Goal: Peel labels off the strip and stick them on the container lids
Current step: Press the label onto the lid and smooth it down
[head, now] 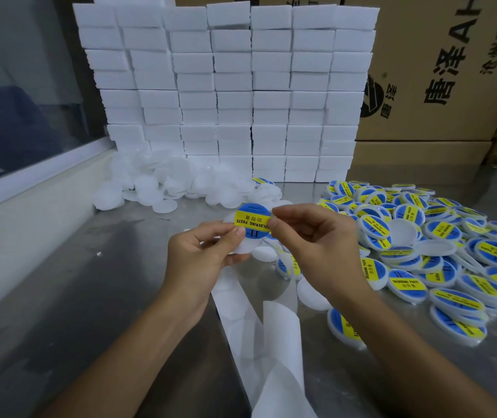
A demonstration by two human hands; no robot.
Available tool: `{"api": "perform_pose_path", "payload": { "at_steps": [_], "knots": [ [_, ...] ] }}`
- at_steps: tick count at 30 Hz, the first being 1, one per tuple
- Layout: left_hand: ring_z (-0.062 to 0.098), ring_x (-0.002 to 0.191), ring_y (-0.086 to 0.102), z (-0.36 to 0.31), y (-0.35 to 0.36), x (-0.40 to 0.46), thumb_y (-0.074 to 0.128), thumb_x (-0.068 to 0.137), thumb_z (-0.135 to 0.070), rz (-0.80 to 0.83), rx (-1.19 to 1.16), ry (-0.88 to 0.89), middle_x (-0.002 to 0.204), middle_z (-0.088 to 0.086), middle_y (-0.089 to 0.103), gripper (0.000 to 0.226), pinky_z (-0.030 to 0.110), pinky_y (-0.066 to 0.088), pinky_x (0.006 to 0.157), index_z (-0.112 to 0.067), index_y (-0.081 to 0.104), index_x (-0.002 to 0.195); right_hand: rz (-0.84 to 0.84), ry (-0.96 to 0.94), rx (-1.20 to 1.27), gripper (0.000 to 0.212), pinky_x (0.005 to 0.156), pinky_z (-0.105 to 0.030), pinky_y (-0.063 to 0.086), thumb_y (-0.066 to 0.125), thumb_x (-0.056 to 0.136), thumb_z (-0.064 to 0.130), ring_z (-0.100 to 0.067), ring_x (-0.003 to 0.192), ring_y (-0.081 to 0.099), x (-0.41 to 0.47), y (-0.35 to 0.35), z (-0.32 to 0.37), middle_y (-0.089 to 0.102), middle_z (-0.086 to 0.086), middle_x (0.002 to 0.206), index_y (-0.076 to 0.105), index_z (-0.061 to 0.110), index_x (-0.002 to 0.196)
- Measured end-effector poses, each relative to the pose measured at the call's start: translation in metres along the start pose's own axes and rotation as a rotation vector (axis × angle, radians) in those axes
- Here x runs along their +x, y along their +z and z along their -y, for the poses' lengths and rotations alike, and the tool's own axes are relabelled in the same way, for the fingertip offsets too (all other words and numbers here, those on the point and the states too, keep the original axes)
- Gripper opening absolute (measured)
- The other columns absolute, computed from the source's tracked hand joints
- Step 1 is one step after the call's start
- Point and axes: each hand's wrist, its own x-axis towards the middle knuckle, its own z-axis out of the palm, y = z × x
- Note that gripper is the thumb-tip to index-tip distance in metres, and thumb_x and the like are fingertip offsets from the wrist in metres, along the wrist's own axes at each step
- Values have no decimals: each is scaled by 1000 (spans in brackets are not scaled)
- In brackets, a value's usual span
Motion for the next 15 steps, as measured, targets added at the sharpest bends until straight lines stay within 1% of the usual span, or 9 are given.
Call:
{"api": "perform_pose_path", "payload": {
  "at_steps": [2, 4, 6, 8, 10, 12, 13, 15],
  "knots": [
    [21, 80, 69, 0, 0, 0, 70, 81, -3, 1, 9, 6, 99, 20, 71, 9, 32, 60, 69, 0, 73, 89, 24, -21, -39, 16, 70, -22, 58, 74, 81, 2, -10, 73, 72, 0, 0, 1, 75, 7, 78, 74, 18, 84],
    [21, 80, 70, 1, 1, -1, 70, 81, -3, 1, 16, 3, 97, 18, 72, 10, 30, 60, 68, 0, 74, 90, 20, -48, -85, 12, 70, -26, 58, 73, 83, 2, -11, 74, 70, -1, 0, 1, 74, 4, 80, 73, 15, 84],
    [21, 80, 72, 0, 1, -1, 71, 81, -4, 1, 15, -7, 96, 17, 74, 10, 29, 60, 66, -2, 74, 90, -5, -84, -133, 8, 71, -29, 58, 71, 85, 2, -12, 78, 69, 0, 0, -1, 71, -3, 84, 71, 10, 85],
    [21, 79, 72, 0, 2, 0, 69, 83, -1, 17, 4, -12, 95, 15, 74, 11, 28, 60, 67, -7, 75, 89, -34, -118, -159, 6, 71, -26, 56, 68, 87, 1, -11, 81, 66, 0, 1, -2, 67, -6, 87, 69, 7, 87],
    [22, 82, 73, 0, 2, 0, 61, 88, 5, 50, 18, -21, 95, 12, 76, 23, 30, 60, 72, -13, 75, 92, -60, -92, -129, 6, 72, -23, 54, 67, 89, 2, -8, 79, 66, -2, 2, -2, 68, -3, 85, 68, 7, 88],
    [21, 81, 74, 1, 3, -2, 56, 91, 8, 77, 43, -22, 94, 6, 77, 34, 34, 60, 78, -18, 74, 100, -89, -72, -106, 6, 72, -24, 55, 66, 90, 3, -8, 76, 67, -3, 4, -2, 69, 3, 81, 68, 8, 89],
    [20, 82, 74, 1, 3, -2, 56, 91, 9, 85, 39, -16, 93, 3, 77, 38, 34, 60, 78, -22, 71, 105, -110, -72, -100, 5, 71, -26, 56, 65, 90, 3, -10, 74, 67, -3, 5, -1, 69, 2, 79, 67, 8, 89],
    [20, 82, 74, 1, 1, -1, 59, 88, 11, 54, -16, -14, 91, 3, 77, 46, 30, 60, 72, -28, 65, 111, -167, -56, -37, 5, 68, -26, 56, 64, 90, 1, -13, 70, 67, 0, 2, 2, 70, -2, 76, 67, 5, 90]
  ]
}}
